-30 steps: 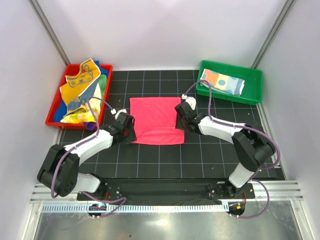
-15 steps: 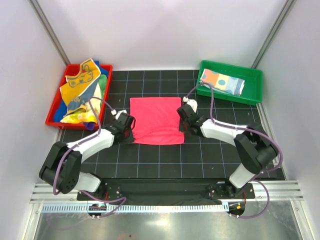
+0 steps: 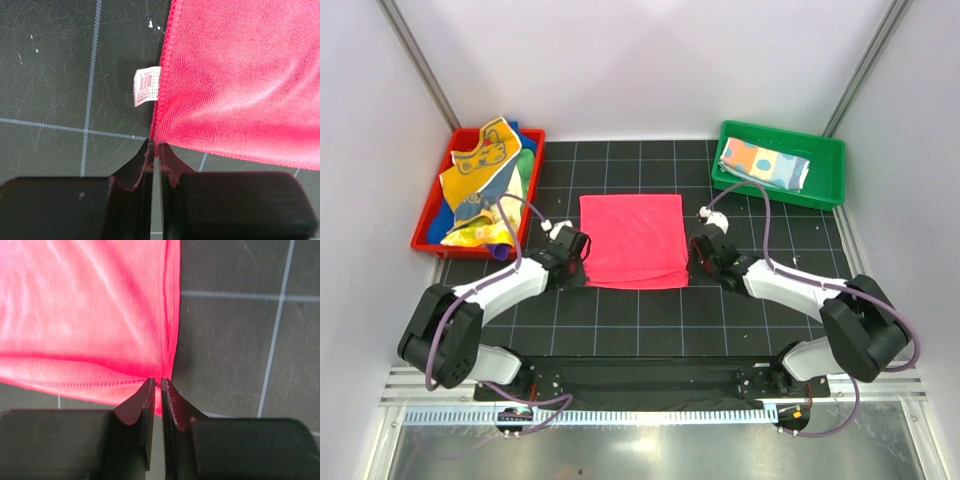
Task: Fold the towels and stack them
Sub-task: Fold the towel
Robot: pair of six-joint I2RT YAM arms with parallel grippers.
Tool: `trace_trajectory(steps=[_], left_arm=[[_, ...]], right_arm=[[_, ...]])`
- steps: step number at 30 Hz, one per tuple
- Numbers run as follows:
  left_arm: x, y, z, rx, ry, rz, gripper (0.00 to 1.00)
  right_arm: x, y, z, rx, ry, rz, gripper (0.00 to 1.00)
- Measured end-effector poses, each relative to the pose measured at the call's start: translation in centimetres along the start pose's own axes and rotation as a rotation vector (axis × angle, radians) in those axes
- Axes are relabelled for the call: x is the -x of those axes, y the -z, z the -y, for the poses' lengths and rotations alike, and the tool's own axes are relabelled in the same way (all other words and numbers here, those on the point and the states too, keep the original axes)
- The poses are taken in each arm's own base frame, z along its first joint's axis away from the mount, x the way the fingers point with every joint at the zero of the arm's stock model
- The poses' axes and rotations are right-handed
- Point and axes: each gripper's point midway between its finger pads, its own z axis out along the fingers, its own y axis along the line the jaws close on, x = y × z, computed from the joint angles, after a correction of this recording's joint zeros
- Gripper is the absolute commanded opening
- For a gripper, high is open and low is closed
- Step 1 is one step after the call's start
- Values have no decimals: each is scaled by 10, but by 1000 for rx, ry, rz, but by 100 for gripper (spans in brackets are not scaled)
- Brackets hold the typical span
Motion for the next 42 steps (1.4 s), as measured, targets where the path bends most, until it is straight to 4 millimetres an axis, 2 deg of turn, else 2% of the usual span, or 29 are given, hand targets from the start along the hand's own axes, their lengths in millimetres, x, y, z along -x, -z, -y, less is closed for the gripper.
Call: trace_trajectory(steps=[6,7,9,12,14,17,18,20,25,27,31,35,38,42], left_arm=[[0,3,-2,4,0,3,14],[1,4,-2,4,1,5,25],[2,7,-3,5,1,9,39],[3,13,-5,7,5,16,45],[4,18,-6,3,7,21,46],[6,28,-5,-14,12,31,41],[9,31,-3,-23,14,36,34],[17,37,4,-47,20,42,30],[39,45,28,-113,27,75,35],[41,40,35,-130,26,72,36],[33,13,42,-127,6,26,35],[15,-11,33,-77,-13,-23,36],[6,-16,22,-37,-13,-38,36],[10,-13,17,-9,-2,-14,39]], right_arm=[[-18,9,1,50,-8,-35,21],[-19,11,0,59,-9,-36,22],[-18,17,-1,72,-12,-34,25],[-12,28,-4,94,-16,-14,26],[-6,35,-6,108,-21,6,27],[-1,38,-9,115,-22,10,27],[1,37,-11,115,-22,7,27],[3,30,-17,112,-19,-7,27],[-9,8,-21,83,-8,-64,27],[-18,-2,-17,56,-3,-91,27],[-31,-15,-7,3,4,-122,27],[-34,-18,2,-34,1,-114,28],[-36,-16,8,-53,-3,-107,31],[-24,-5,10,-61,-11,-83,35]])
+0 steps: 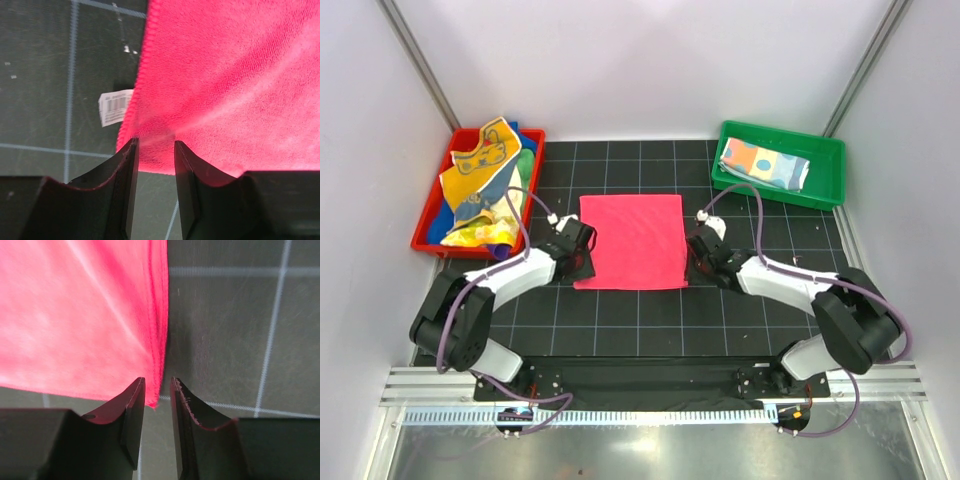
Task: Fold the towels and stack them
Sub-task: Fold the towel
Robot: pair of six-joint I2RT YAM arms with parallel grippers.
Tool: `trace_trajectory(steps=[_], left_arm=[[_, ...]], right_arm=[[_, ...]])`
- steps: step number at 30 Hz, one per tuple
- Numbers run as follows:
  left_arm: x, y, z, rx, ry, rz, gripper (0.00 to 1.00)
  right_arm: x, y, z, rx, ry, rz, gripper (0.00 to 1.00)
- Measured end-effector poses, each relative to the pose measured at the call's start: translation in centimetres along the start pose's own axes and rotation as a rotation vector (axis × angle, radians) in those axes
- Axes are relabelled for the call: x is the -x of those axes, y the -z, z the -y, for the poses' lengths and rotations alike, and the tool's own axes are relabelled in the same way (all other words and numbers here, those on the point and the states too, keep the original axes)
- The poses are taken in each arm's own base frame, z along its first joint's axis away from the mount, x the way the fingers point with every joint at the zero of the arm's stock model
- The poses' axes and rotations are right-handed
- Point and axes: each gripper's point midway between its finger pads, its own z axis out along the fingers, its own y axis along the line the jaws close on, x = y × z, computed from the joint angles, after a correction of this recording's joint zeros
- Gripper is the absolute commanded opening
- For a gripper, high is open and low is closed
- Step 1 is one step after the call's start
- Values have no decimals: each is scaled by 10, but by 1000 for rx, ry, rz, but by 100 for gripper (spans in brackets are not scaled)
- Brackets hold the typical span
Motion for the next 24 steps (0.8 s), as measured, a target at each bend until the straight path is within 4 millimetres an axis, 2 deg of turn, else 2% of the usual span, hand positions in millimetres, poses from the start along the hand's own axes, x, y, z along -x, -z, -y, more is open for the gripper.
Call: trace_trajectory(steps=[2,5,9,12,14,17,20,24], left_arm=[[3,7,-3,14,0,9,41],[21,20,3,10,6,41,45],[73,42,31,-49,38,146,46],[117,47,48,-81,70,211,48],[149,36,53,-79,97,242,50],[183,4,48,-49,123,243,50],[200,-31,34,-17,133,211,55],[214,-65,19,-21,149,169,55]], right_arm=[[16,6,-2,5,-10,23,36],[66,9,-7,23,-60,89,36],[143,-4,-17,32,-105,177,36],[175,-30,-20,20,-106,190,36],[189,-52,-20,9,-105,182,36],[201,-83,-17,-8,-103,153,37],[204,-111,-9,-21,-109,116,41],[210,-133,-2,-29,-112,85,43]])
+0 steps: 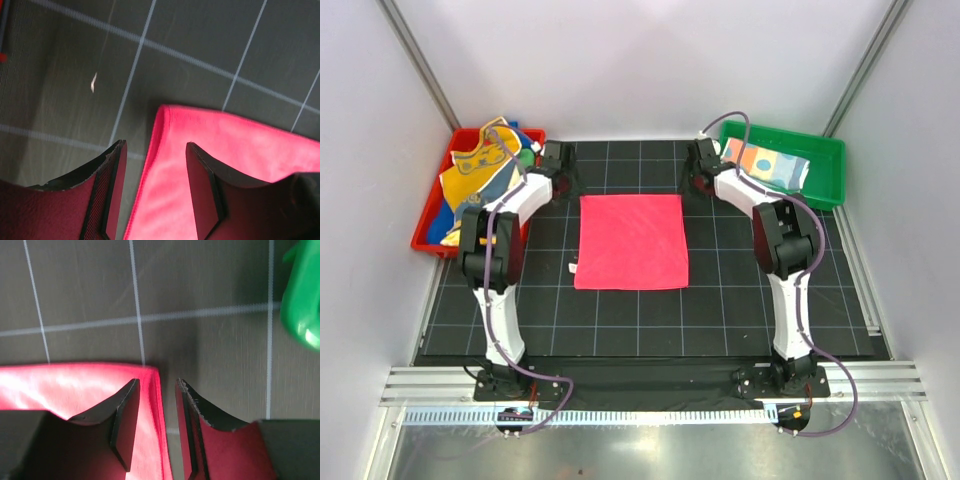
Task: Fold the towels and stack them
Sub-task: Fold the towel
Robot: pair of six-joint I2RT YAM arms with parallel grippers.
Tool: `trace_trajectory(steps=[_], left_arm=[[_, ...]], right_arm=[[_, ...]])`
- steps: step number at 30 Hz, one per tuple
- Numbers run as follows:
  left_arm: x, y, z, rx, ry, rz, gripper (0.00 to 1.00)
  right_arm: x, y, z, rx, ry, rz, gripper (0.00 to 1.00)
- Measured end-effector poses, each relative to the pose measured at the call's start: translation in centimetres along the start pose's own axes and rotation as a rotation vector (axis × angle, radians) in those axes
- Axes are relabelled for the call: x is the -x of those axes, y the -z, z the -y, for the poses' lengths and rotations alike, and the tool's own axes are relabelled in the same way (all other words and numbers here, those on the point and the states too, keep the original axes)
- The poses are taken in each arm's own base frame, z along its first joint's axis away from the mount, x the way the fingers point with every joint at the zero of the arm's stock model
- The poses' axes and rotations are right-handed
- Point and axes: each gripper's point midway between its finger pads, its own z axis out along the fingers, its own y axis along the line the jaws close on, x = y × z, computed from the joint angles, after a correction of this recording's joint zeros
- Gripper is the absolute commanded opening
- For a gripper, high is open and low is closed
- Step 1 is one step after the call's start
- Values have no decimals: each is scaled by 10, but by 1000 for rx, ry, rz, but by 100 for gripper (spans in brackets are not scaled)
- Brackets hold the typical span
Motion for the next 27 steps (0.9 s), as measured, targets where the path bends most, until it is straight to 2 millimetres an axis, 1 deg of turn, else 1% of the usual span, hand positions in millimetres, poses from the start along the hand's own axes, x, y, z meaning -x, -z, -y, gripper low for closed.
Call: trace_trajectory(steps=[3,4,6,12,16,19,21,27], left_arm=[[10,-14,-2,-26,9,-14,54],[16,-17,-1,-40,13,-13,54],[21,-21,3,-72,14,-15,54],[12,-23,13,-137,-11,-59,54],[4,-28,13,-147,-26,-82,54],[1,-31,12,-147,-27,-93,53],[0,-32,12,-148,-27,-97,53],[-3,-34,12,-151,-27,-105,53]], right_arm=[[9,-9,-3,7,2,3,42],[13,-11,-6,14,4,8,42],[15,-12,-9,22,6,7,43],[9,-11,-10,30,8,-15,43],[1,-12,-8,29,9,-36,41],[-5,-14,-5,22,10,-50,37],[-8,-14,-3,19,9,-59,36],[-11,-15,-4,27,3,-67,34]])
